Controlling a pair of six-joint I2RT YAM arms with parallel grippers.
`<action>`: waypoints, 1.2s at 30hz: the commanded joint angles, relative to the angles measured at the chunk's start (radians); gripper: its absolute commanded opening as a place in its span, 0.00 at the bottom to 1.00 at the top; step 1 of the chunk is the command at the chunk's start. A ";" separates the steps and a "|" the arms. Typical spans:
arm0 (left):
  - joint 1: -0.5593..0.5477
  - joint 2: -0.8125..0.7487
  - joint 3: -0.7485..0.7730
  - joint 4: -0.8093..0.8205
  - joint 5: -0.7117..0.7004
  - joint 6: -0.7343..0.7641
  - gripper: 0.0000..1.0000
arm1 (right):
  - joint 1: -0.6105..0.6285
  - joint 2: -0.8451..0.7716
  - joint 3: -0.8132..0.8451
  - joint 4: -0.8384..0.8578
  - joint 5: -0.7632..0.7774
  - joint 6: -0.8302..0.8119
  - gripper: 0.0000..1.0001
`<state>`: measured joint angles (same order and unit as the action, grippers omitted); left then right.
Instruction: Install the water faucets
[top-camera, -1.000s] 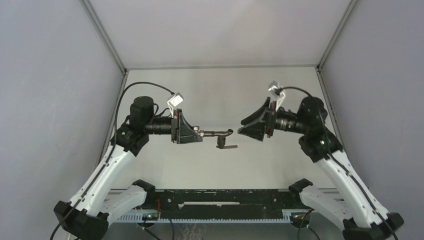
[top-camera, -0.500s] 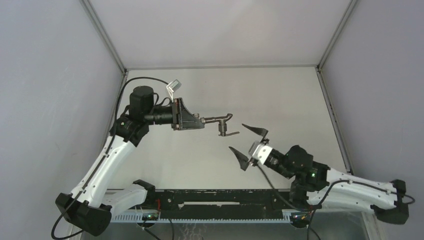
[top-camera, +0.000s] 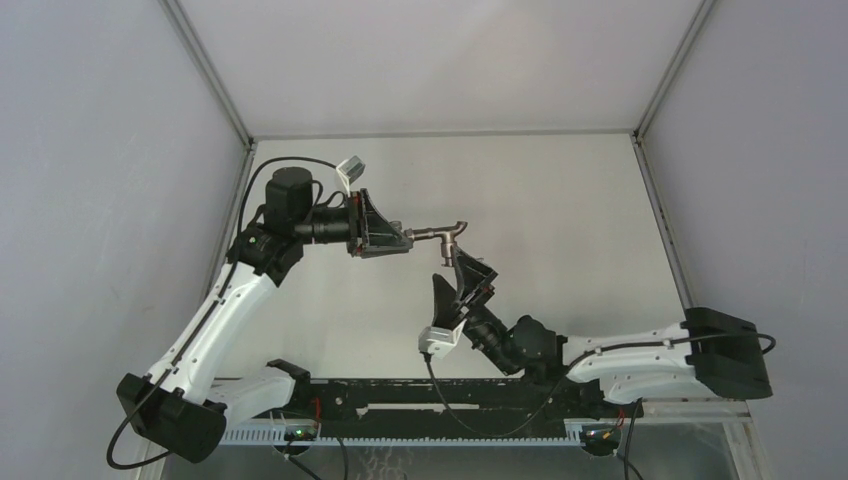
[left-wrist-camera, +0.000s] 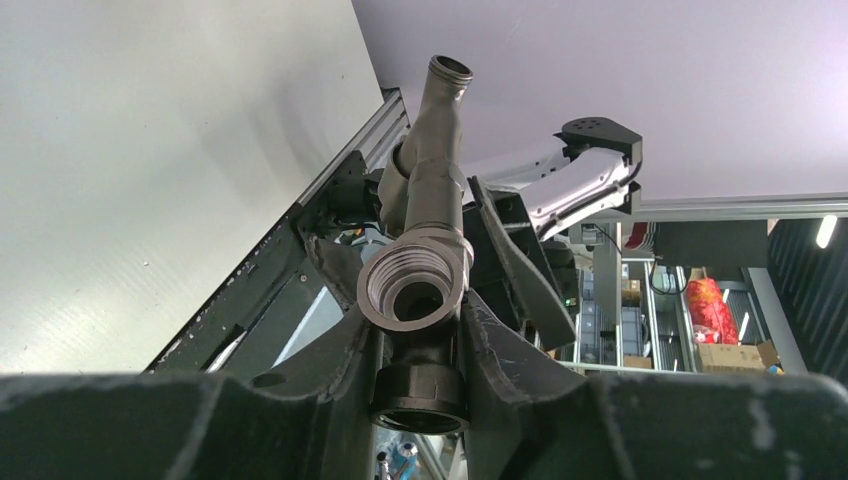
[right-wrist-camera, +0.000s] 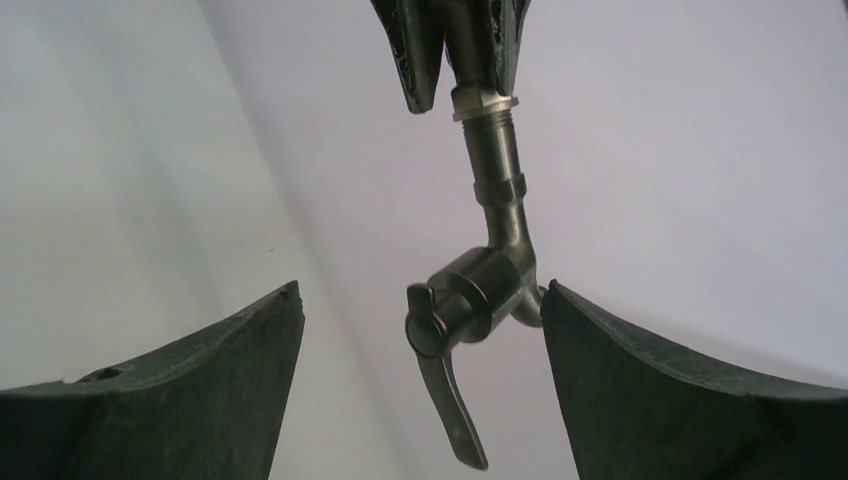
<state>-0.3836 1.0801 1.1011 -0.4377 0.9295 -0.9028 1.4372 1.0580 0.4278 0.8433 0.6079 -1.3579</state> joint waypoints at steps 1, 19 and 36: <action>0.006 -0.022 0.042 0.053 0.053 -0.006 0.00 | -0.021 0.137 0.003 0.420 0.040 -0.266 0.91; 0.006 -0.009 0.030 0.005 0.085 0.071 0.00 | -0.068 0.281 0.037 0.611 0.024 -0.350 0.32; 0.003 -0.068 -0.001 -0.113 0.030 0.500 0.00 | -0.012 -0.175 0.492 -1.073 -0.430 0.598 0.03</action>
<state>-0.3794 1.0374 1.1007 -0.5411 0.9989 -0.5827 1.4170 0.8997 0.7486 0.1726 0.4728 -1.0786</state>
